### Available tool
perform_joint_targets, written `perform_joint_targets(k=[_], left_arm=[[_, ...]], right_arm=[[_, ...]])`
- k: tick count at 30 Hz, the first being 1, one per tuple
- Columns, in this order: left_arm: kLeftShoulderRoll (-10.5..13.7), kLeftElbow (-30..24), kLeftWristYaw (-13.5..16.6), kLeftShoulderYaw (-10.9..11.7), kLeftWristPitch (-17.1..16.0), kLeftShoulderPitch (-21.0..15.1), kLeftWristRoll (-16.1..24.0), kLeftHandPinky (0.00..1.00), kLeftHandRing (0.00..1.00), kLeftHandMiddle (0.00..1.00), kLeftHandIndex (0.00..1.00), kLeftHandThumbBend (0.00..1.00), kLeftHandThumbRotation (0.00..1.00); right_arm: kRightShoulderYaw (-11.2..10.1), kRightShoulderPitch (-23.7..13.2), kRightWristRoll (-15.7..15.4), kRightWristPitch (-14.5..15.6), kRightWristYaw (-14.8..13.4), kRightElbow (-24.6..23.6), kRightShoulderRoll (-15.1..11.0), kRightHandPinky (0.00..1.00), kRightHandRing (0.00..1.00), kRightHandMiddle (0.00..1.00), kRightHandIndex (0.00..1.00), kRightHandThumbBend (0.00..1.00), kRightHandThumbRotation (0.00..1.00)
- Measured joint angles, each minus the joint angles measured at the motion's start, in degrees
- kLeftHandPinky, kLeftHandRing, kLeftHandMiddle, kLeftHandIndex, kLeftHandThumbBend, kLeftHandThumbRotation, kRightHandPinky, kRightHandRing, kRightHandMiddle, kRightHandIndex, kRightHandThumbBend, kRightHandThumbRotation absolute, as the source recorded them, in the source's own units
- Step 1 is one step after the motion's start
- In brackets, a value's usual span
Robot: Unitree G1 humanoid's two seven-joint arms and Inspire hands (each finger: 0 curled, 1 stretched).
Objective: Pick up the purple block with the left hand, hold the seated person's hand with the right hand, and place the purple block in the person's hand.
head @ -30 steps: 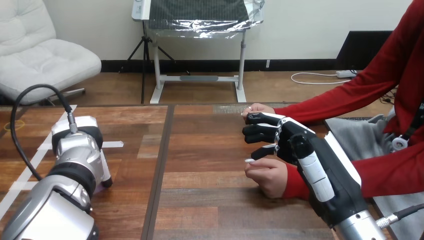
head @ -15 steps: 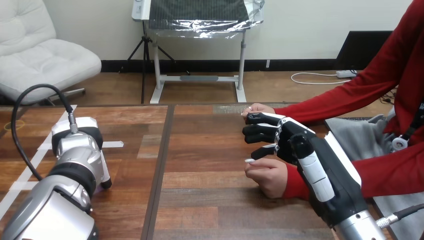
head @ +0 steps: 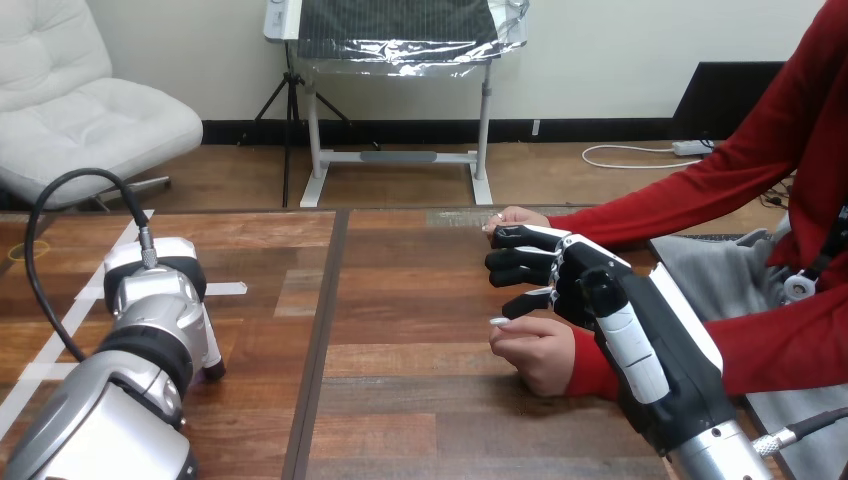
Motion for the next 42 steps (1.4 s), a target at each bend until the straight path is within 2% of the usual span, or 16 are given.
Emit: perform_joint_targets(k=[5, 11, 14, 16, 17, 18, 25, 28, 34, 42], left_arm=[[0.0, 0.0, -0.1, -0.2, 0.0, 0.0, 0.0, 0.53, 0.79, 0.79, 0.69, 0.84, 0.15], [0.0, 0.0, -0.3, 0.0, 0.2, 0.0, -0.3, 0.53, 0.78, 0.79, 0.65, 0.83, 0.07], [0.0, 0.0, -0.2, 0.4, 0.4, 0.0, -0.8, 0.50, 0.75, 0.76, 0.61, 0.81, 0.04], [0.0, 0.0, 0.0, 0.8, 0.4, 0.0, -1.2, 0.45, 0.68, 0.71, 0.61, 0.76, 0.02], [0.0, 0.0, 0.4, 1.3, 0.3, 0.0, -1.7, 0.41, 0.60, 0.65, 0.63, 0.72, 0.01], [0.0, 0.0, 0.9, 1.9, 0.3, 0.1, -2.0, 0.39, 0.57, 0.63, 0.63, 0.71, 0.01], [0.0, 0.0, 4.4, 4.7, -0.4, 0.5, -4.9, 0.30, 0.41, 0.52, 0.67, 0.62, 0.00], [0.0, 0.0, 5.5, 5.3, -0.8, 0.7, -5.6, 0.29, 0.40, 0.52, 0.67, 0.59, 0.00], [0.0, -0.1, 7.7, 7.2, -0.9, 1.2, -7.4, 0.31, 0.44, 0.56, 0.68, 0.55, 0.00], [0.0, -0.1, 8.5, 8.1, -0.9, 1.6, -7.7, 0.31, 0.45, 0.56, 0.66, 0.54, 0.00]], right_arm=[[0.0, 0.0, 0.0, 0.0, 0.0, 0.0, 0.0, 0.61, 0.73, 0.74, 0.76, 0.85, 1.00], [0.0, 0.0, 0.0, 0.0, 0.0, 0.0, 0.0, 0.61, 0.73, 0.74, 0.76, 0.85, 1.00], [0.0, 0.0, 0.0, 0.0, 0.0, 0.0, 0.0, 0.61, 0.73, 0.74, 0.76, 0.85, 1.00], [0.0, 0.0, 0.0, 0.0, 0.0, 0.0, 0.0, 0.61, 0.73, 0.74, 0.76, 0.85, 1.00], [0.0, 0.0, 0.0, 0.0, 0.0, 0.0, 0.0, 0.61, 0.73, 0.74, 0.76, 0.85, 1.00], [0.0, 0.0, 0.1, 0.0, 0.0, 0.0, 0.0, 0.61, 0.73, 0.74, 0.76, 0.85, 1.00], [0.0, 0.0, 0.1, 0.1, 0.0, 0.0, 0.0, 0.60, 0.73, 0.74, 0.75, 0.85, 1.00], [0.0, 0.0, 0.1, 0.1, 0.0, 0.0, 0.0, 0.60, 0.73, 0.74, 0.75, 0.85, 1.00], [0.0, 0.0, 0.1, 0.1, 0.0, 0.0, 0.0, 0.60, 0.73, 0.74, 0.76, 0.85, 1.00], [-0.1, 0.0, 0.1, 0.2, 0.0, 0.0, 0.0, 0.60, 0.73, 0.74, 0.76, 0.85, 1.00]])
